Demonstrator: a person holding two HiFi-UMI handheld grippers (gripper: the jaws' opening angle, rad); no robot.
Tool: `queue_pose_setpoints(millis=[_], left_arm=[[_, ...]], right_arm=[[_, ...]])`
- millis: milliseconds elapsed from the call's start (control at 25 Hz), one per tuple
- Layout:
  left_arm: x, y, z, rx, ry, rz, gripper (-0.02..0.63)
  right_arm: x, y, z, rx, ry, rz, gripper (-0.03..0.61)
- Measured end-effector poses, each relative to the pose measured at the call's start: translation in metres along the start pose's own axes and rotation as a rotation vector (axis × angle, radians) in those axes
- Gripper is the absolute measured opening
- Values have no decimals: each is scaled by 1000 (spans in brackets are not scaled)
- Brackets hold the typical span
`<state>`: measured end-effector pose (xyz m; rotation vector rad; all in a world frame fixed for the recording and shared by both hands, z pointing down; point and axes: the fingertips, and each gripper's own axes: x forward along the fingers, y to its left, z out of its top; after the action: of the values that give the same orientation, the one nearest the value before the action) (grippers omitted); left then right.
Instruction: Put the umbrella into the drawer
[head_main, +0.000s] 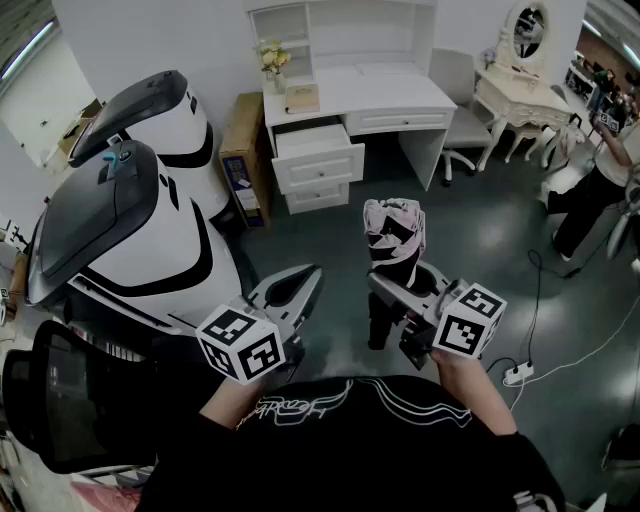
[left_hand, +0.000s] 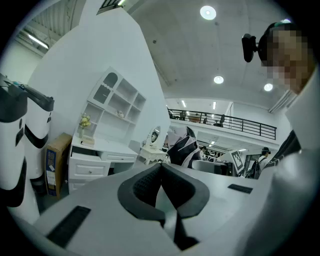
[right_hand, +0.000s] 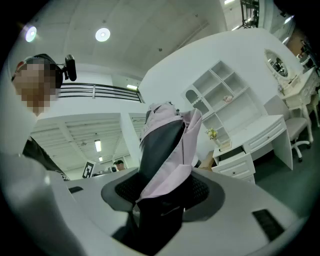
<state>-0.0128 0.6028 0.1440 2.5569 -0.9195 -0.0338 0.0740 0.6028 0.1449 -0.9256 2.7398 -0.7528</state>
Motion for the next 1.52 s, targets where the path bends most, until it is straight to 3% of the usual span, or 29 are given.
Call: queue_pose_setpoints(millis=[400, 880, 1160, 1360, 1520], left_arm=[[2, -4, -3, 11, 14, -9, 20], [42, -19, -13, 26, 49, 6, 20], [75, 0, -54, 41, 73, 12, 20], [107, 32, -113, 73, 70, 8, 20], [138, 73, -110, 46, 76, 0, 20]], right_arm=[[-1, 4, -2, -28, 13, 11, 232], [-27, -26, 12, -24, 0, 40, 235], [-33, -80, -19, -36, -19, 21, 235], [-33, -140, -71, -40, -42, 21, 235], [-4, -180, -67, -29, -23, 2, 235]])
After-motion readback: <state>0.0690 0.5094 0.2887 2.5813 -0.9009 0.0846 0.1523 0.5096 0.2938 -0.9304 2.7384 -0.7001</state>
